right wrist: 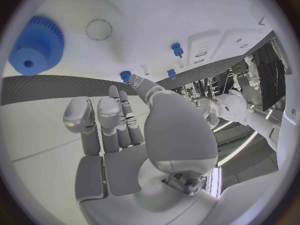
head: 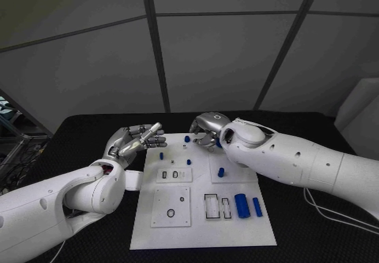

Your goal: Assemble the parts on the task board

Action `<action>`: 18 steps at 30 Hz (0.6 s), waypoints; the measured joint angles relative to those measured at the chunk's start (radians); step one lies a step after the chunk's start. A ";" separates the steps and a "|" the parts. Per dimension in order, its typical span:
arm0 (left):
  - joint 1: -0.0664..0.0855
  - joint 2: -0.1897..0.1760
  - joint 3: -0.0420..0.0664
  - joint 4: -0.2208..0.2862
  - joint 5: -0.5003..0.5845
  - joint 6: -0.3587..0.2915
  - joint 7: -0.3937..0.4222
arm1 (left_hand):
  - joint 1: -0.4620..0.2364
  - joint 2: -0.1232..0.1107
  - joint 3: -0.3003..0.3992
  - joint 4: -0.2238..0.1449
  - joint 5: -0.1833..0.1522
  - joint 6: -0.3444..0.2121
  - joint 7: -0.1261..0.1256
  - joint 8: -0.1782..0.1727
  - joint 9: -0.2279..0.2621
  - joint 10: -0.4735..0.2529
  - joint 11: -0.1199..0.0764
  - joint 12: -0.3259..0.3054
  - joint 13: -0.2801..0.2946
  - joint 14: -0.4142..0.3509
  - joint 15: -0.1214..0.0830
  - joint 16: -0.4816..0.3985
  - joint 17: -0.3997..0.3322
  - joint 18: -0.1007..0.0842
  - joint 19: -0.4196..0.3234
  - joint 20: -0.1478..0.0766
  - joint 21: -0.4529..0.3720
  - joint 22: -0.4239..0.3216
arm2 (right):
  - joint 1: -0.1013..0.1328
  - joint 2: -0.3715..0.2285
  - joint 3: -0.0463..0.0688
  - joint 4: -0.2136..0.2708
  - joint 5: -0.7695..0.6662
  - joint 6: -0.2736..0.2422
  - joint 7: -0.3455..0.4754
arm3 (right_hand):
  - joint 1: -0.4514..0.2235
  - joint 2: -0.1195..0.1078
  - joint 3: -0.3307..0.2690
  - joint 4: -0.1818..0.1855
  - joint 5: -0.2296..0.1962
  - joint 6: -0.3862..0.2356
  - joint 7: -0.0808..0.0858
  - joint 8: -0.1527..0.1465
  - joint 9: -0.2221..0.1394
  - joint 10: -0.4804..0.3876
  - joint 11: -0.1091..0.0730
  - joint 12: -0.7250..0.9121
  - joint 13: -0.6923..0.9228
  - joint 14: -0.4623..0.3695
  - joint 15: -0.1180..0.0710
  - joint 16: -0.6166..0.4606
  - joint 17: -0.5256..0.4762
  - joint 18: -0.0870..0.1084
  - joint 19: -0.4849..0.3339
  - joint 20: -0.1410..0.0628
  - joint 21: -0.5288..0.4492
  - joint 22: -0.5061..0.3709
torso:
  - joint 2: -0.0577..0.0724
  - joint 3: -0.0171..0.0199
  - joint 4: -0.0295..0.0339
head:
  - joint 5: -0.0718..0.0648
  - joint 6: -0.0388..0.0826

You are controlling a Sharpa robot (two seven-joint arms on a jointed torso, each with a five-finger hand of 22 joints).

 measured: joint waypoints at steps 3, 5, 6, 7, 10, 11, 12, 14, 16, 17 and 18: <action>0.000 -0.003 0.000 -0.001 0.000 0.001 -0.001 | 0.000 0.000 0.000 0.000 0.000 0.000 0.000 0.000 0.000 0.000 0.000 0.000 0.000 0.000 0.000 0.000 0.000 0.000 0.000 0.000 0.000 0.000 | 0.000 -0.072 0.001 0.068 0.020 -0.026 -0.001 | 0.000 0.000 -0.008 0.008 0.000 0.000 0.000 0.000 0.002 0.037 -0.002 0.015 0.006 0.000 0.000 0.004 0.011 0.000 0.002 -0.002 0.000 0.011 | -0.001 0.0010 -0.0035 | 0.000 0.003; 0.000 -0.004 0.000 -0.002 0.000 0.001 -0.001 | 0.000 0.000 0.000 0.000 0.000 0.000 0.000 0.000 0.000 0.000 0.000 0.000 0.000 0.000 0.000 0.000 0.000 0.000 0.000 0.000 0.000 0.000 | 0.000 -0.110 0.001 0.099 0.038 -0.035 -0.002 | 0.000 0.000 -0.009 0.009 0.001 0.006 -0.002 0.001 0.003 0.063 -0.006 0.026 0.010 0.001 -0.001 0.015 0.023 0.000 0.012 -0.004 0.005 0.021 | -0.002 0.0019 -0.0059 | 0.000 0.004; 0.000 -0.004 0.000 -0.002 0.000 0.002 -0.001 | 0.000 0.000 0.000 0.000 0.000 0.000 0.000 0.000 0.000 0.000 0.000 0.000 0.000 0.000 0.000 0.000 0.000 0.000 0.000 0.000 0.000 0.000 | 0.000 -0.130 0.003 0.112 0.051 -0.038 -0.004 | 0.000 0.000 -0.012 0.012 0.005 0.010 -0.003 0.004 0.004 0.086 -0.011 0.037 0.015 0.006 -0.006 0.022 0.034 0.000 0.020 -0.004 0.012 0.031 | -0.003 0.0029 -0.0082 | -0.001 0.004; 0.000 -0.004 0.000 -0.002 0.000 0.002 -0.001 | 0.000 0.000 0.000 0.000 0.000 0.000 0.000 0.000 0.000 0.000 0.000 0.000 0.000 0.000 0.000 0.000 0.000 0.000 0.000 0.000 0.000 0.000 | -0.001 -0.150 0.008 0.125 0.065 -0.040 -0.005 | 0.000 0.000 -0.015 0.015 0.012 0.011 -0.004 0.006 0.004 0.119 -0.016 0.052 0.023 0.010 -0.010 0.032 0.048 0.000 0.030 -0.007 0.019 0.044 | -0.003 0.0035 -0.0097 | -0.001 0.004; 0.000 -0.004 0.000 -0.005 0.000 0.004 -0.002 | 0.000 0.000 0.000 0.000 0.000 0.000 0.000 0.000 0.000 0.000 0.000 0.000 0.000 0.000 0.000 0.000 0.000 0.000 0.000 0.000 0.000 0.000 | 0.000 -0.210 0.023 0.162 0.122 -0.039 -0.015 | -0.005 -0.028 -0.043 0.018 0.044 0.011 -0.004 0.006 0.003 0.223 -0.033 0.111 0.056 0.009 -0.024 0.058 0.085 0.000 0.054 -0.020 0.039 0.078 | -0.005 0.0054 -0.0148 | -0.002 0.006; 0.000 -0.004 0.000 -0.006 0.000 0.004 -0.002 | 0.000 0.000 0.000 0.000 0.000 0.000 0.000 0.000 0.000 0.000 0.000 -0.001 0.000 0.000 0.000 0.000 0.001 0.000 0.000 0.000 0.000 0.000 | 0.000 -0.229 0.026 0.171 0.143 -0.035 -0.020 | -0.005 -0.037 -0.064 0.021 0.057 0.011 -0.008 0.006 0.004 0.262 -0.041 0.147 0.081 0.010 -0.034 0.074 0.108 0.000 0.065 -0.029 0.048 0.095 | -0.005 0.0061 -0.0162 | -0.003 0.007; 0.000 -0.004 0.000 -0.007 0.000 0.005 -0.003 | 0.000 0.000 0.000 0.000 0.000 0.000 0.000 0.000 0.000 0.000 0.000 -0.004 0.000 0.000 0.000 0.000 0.001 0.000 0.000 0.000 0.000 0.000 | 0.001 -0.243 0.028 0.176 0.160 -0.030 -0.024 | -0.001 -0.041 -0.089 0.027 0.066 0.006 -0.016 0.006 0.004 0.286 -0.050 0.184 0.112 0.009 -0.042 0.094 0.138 0.000 0.078 -0.037 0.059 0.114 | -0.006 0.0070 -0.0179 | -0.004 0.007; 0.000 -0.004 0.000 -0.009 0.000 0.006 -0.003 | 0.000 0.000 0.000 0.000 0.000 0.000 0.000 0.000 0.000 0.000 0.000 -0.004 0.000 0.000 0.000 0.000 0.001 0.000 0.000 0.000 0.000 0.000 | 0.001 -0.269 0.030 0.181 0.194 -0.015 -0.036 | 0.001 -0.048 -0.138 0.041 0.072 -0.001 -0.023 0.011 0.004 0.295 -0.054 0.256 0.181 0.013 -0.045 0.129 0.190 0.000 0.098 -0.043 0.074 0.144 | -0.006 0.0084 -0.0210 | -0.005 0.007; 0.000 -0.003 0.000 -0.011 0.000 0.008 -0.004 | 0.000 0.000 0.000 0.000 0.000 0.000 0.000 0.000 0.000 0.000 0.000 -0.004 0.000 0.000 0.000 0.000 0.001 0.000 0.000 0.000 0.000 0.000 | 0.001 -0.282 0.031 0.184 0.218 0.001 -0.048 | 0.023 -0.036 -0.199 0.066 0.080 -0.007 -0.029 0.020 0.005 0.253 -0.059 0.371 0.298 0.013 -0.045 0.172 0.256 -0.001 0.117 -0.048 0.092 0.176 | -0.007 0.0098 -0.0230 | -0.007 0.008; 0.000 -0.003 0.000 -0.012 0.000 0.008 -0.004 | 0.000 0.000 0.000 0.000 0.000 0.000 0.000 0.000 0.000 0.000 0.000 -0.004 0.000 0.000 0.000 0.000 0.001 0.000 0.000 0.000 0.000 0.000 | 0.001 -0.285 0.032 0.184 0.228 0.009 -0.054 | 0.031 -0.029 -0.224 0.081 0.081 -0.012 -0.024 0.023 0.005 0.233 -0.060 0.432 0.361 0.013 -0.046 0.190 0.286 -0.011 0.124 -0.044 0.098 0.189 | -0.007 0.0101 -0.0232 | -0.009 0.008; 0.000 -0.002 0.000 -0.013 0.000 0.009 -0.004 | 0.000 0.000 0.000 0.000 0.000 0.000 0.000 0.000 0.000 0.000 0.000 -0.004 0.000 0.000 0.000 0.000 0.001 0.000 0.000 0.000 0.000 0.000 | 0.001 -0.288 0.032 0.183 0.239 0.021 -0.061 | 0.039 -0.022 -0.242 0.093 0.086 -0.016 -0.019 0.027 0.005 0.221 -0.059 0.503 0.437 0.011 -0.047 0.206 0.313 -0.024 0.130 -0.039 0.105 0.202 | -0.007 0.0102 -0.0233 | -0.010 0.008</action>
